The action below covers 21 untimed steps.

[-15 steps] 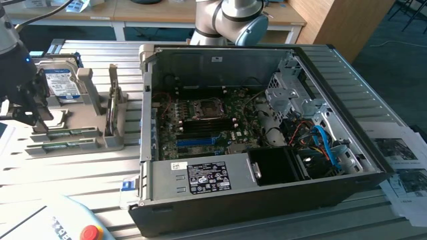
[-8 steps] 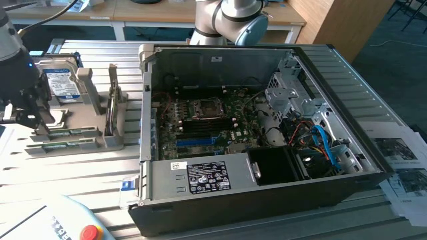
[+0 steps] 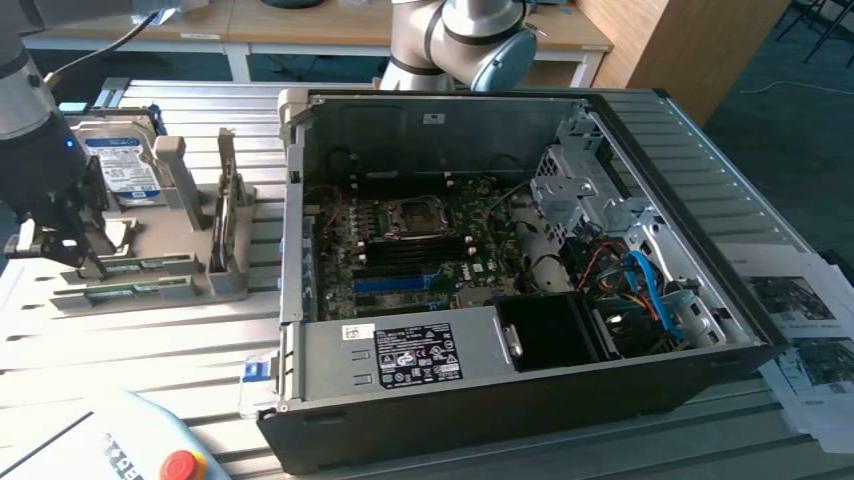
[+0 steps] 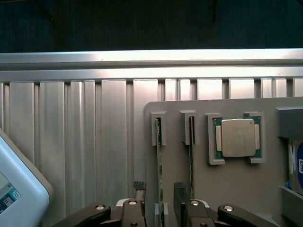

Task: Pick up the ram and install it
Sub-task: 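Pick up the ram and move it above insertion slot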

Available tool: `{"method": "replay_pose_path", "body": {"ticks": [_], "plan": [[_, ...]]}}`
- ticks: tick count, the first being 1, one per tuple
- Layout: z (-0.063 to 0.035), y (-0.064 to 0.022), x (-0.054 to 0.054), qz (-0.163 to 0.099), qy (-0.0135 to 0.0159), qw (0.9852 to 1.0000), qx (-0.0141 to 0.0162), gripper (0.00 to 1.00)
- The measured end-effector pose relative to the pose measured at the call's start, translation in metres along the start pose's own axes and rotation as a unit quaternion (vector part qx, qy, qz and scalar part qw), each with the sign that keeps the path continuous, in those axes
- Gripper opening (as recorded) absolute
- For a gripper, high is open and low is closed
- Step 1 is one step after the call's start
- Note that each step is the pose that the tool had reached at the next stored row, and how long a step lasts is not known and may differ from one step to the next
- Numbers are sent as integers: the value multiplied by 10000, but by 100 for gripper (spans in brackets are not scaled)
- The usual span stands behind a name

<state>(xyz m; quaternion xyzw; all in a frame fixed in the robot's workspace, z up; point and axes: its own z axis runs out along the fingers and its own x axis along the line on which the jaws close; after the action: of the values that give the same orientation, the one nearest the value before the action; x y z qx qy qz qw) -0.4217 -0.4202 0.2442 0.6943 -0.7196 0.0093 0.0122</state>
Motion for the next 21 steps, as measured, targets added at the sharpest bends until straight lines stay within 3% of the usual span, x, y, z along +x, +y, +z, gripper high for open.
{"method": "replay_pose_path", "body": {"ticks": [11, 21], "plan": [[144, -1, -4, 0, 0, 10000, 0, 37], [186, -1, -6, 0, -1, 10000, 2, 37]]}}
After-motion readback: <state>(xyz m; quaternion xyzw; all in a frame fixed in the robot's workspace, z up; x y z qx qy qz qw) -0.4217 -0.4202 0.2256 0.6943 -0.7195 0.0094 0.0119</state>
